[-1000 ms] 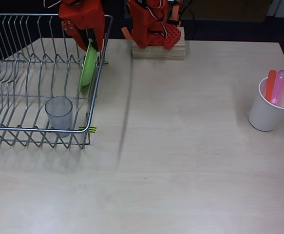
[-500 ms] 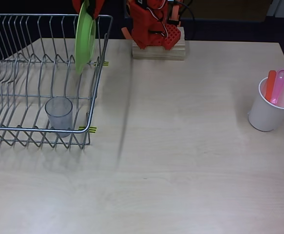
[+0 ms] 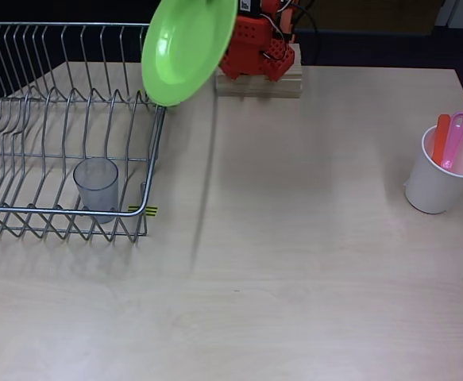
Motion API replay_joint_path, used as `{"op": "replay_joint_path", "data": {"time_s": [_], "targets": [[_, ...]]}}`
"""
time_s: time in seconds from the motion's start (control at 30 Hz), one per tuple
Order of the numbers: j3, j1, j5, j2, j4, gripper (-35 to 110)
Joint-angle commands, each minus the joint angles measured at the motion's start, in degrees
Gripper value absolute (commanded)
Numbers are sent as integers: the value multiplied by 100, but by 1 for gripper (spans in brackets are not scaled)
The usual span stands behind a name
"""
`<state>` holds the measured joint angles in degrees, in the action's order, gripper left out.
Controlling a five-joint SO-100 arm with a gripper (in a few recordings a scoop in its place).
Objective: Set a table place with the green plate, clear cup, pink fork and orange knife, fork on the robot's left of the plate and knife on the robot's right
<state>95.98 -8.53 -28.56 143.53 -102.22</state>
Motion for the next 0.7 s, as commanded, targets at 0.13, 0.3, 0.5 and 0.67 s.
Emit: {"op": "replay_joint_path", "data": {"time_s": [0.13,0.3,0.5,0.67], "targets": [[1450,1617,-1055,-501,1503,0],[2039,2118,-1521,-1679,2971,0],[2584,2707,-2399,-2892,4271,0],[3234,3076,-3252,-3270,4939,0]]}}
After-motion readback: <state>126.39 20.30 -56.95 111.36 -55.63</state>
